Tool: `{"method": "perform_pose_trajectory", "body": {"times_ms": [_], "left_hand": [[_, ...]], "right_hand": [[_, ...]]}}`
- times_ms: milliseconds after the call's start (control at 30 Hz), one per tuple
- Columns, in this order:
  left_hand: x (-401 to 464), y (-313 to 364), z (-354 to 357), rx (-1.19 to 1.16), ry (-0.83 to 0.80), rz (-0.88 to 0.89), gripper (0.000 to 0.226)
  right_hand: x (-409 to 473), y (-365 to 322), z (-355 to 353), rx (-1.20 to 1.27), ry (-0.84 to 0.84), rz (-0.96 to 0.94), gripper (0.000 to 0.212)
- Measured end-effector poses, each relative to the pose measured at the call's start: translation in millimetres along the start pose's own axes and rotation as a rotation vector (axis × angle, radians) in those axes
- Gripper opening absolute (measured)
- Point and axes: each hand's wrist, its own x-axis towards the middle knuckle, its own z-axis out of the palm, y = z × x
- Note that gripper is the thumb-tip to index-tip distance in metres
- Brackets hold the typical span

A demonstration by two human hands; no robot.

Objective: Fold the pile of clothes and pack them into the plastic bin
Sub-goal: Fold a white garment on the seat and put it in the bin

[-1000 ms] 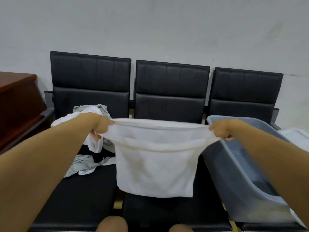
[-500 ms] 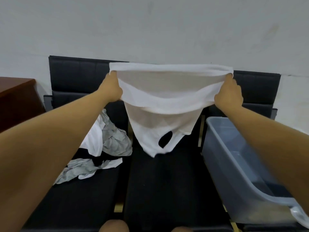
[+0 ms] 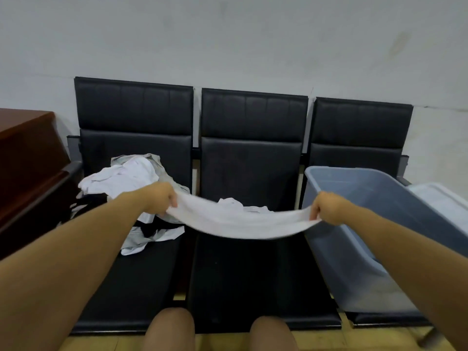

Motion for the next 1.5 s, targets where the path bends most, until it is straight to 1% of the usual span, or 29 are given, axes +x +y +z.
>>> {"method": "perform_pose_trajectory", "body": {"times_ms": [67,133,200,267,300,367,433,567,633,700,767,833,900,967,1067,1133,1233,1333,1400,1467,1500], "left_hand": [[-5,-13,16,0.115,-0.110,0.028,0.025],[-10,-28,26,0.196,-0.131,0.015,0.016],[-18,-44,33,0.236,-0.150,0.000,0.017],[-27,-56,40,0.247,-0.178,-0.010,0.014],[-31,-60,46,0.244,-0.192,-0.009,0.015],[-35,-63,68,0.234,-0.216,0.018,0.026],[-36,-54,97,0.193,-0.236,0.067,0.028],[-26,-15,156,0.060,-0.268,0.199,0.019],[-20,9,184,0.011,-0.316,0.258,0.015],[-15,30,216,-0.023,-0.363,0.325,0.017],[-12,44,250,-0.023,-0.394,0.387,0.026],[-11,49,280,0.001,-0.394,0.423,0.037],[-8,50,300,0.057,-0.360,0.492,0.042],[-3,51,309,0.143,-0.301,0.557,0.037],[6,53,309,0.244,-0.260,0.568,0.019],[11,51,306,0.232,-0.242,0.569,0.016],[13,42,292,-0.014,-0.237,0.487,0.018],[16,33,272,-0.337,-0.144,0.270,0.013],[18,32,255,-0.641,-0.083,0.123,0.012],[17,36,233,-1.014,-0.083,-0.031,0.016],[16,38,222,-1.169,-0.085,-0.100,0.015]], "right_hand": [[-6,3,18,-0.086,-0.101,-0.055,0.044],[-12,8,29,-0.136,-0.167,-0.095,0.044],[-20,11,36,-0.151,-0.225,-0.119,0.046],[-27,13,43,-0.135,-0.248,-0.134,0.045],[-29,14,46,-0.116,-0.252,-0.144,0.044],[-33,12,53,-0.100,-0.276,-0.154,0.040],[-34,9,62,-0.120,-0.313,-0.157,0.040],[-32,3,76,-0.115,-0.339,-0.152,0.046],[-29,1,80,-0.102,-0.340,-0.160,0.047],[-27,-2,84,-0.093,-0.349,-0.173,0.048],[-25,-5,86,-0.097,-0.356,-0.197,0.048],[-23,-7,88,-0.100,-0.354,-0.212,0.047],[-23,-8,89,-0.108,-0.365,-0.212,0.046],[-24,-11,88,-0.119,-0.383,-0.216,0.044],[-28,-14,85,-0.181,-0.453,-0.246,0.037],[-28,-10,84,-0.231,-0.491,-0.278,0.036],[-26,-1,86,-0.246,-0.486,-0.284,0.042],[-26,5,85,-0.187,-0.361,-0.246,0.035],[-29,7,84,-0.108,-0.248,-0.243,0.025],[-32,11,86,0.009,-0.141,-0.228,0.006],[-33,15,88,0.098,-0.097,-0.200,0.009]]}}
